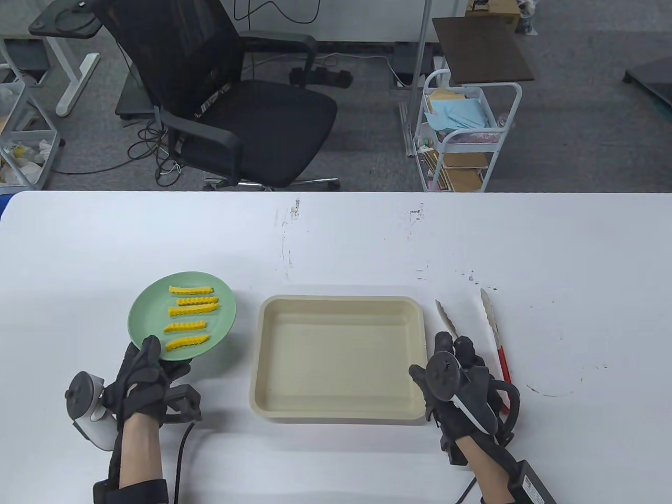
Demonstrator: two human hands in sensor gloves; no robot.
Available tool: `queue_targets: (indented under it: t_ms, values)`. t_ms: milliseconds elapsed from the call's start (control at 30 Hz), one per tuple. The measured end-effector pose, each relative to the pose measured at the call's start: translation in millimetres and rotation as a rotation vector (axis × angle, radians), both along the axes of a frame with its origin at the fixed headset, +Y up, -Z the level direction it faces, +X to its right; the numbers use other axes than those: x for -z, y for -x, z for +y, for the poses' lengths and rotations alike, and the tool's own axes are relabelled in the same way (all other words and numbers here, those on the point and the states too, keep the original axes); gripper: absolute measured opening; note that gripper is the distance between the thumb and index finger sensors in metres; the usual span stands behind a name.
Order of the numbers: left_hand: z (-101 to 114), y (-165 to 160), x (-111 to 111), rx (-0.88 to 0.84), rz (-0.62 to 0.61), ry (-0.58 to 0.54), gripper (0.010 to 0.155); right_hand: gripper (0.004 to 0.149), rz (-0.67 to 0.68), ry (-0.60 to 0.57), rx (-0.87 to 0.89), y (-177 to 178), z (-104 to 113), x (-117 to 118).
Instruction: Hold plate and receive fries gripped by tongs from baking tray
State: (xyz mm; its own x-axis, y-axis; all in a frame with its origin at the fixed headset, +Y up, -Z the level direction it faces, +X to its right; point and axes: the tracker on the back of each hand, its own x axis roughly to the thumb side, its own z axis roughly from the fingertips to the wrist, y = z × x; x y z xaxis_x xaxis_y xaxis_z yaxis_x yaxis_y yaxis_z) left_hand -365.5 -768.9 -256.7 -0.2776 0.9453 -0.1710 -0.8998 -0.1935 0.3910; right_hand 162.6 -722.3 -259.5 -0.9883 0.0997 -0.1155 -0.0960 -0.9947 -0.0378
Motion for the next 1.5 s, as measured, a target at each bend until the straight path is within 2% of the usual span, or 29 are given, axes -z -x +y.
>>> queue_targets:
  t_ms: [233, 367, 567, 700, 767, 967, 1100, 1167, 1333, 1433, 1500]
  values:
    - [-7.6, 5.6, 4.1, 0.118, -0.053, 0.144, 0.060, 0.081, 0.017, 0.017, -0.002, 5.0, -1.4, -1.2]
    - [-10.4, 7.0, 7.8, 0.163, -0.100, 0.180, 0.060, 0.081, 0.018, 0.021, -0.015, 6.5, -1.7, -1.5]
    - [-13.9, 6.6, 9.3, 0.183, -0.102, 0.207, 0.061, 0.081, 0.025, 0.027, -0.024, 8.5, -1.3, -2.1]
    - [-14.3, 8.0, 7.2, 0.212, -0.092, 0.248, 0.068, 0.081, 0.028, 0.042, -0.020, 9.0, -1.3, -2.4]
    - [-12.1, 8.8, 5.7, 0.274, -0.085, 0.277, 0.073, 0.081, 0.030, 0.042, -0.018, 9.4, -1.3, -2.5]
    - [5.9, 5.6, 2.1, 0.503, -0.061, 0.288, 0.077, 0.081, 0.035, 0.041, -0.018, 10.2, -2.0, -2.4]
    - [24.6, -9.4, -0.2, 0.671, -0.072, 0.201, 0.077, 0.081, 0.040, 0.040, -0.021, 11.5, -2.0, -2.8]
    - [35.6, -23.0, -0.3, 0.762, -0.112, 0.109, 0.076, 0.081, 0.047, 0.035, -0.020, 12.8, -1.4, -3.5]
    - [55.0, -76.5, -1.9, 0.819, -0.332, -0.186, 0.072, 0.081, 0.080, 0.033, -0.004, 17.6, 0.4, -6.2]
    - [59.5, -107.6, -8.6, 1.018, -0.386, -0.235, 0.072, 0.081, 0.127, 0.019, 0.022, 21.3, 1.1, -7.8]
    - [61.2, -131.0, -15.0, 1.277, -0.427, -0.270, 0.073, 0.080, 0.198, -0.042, 0.067, 24.7, 2.5, -9.2]
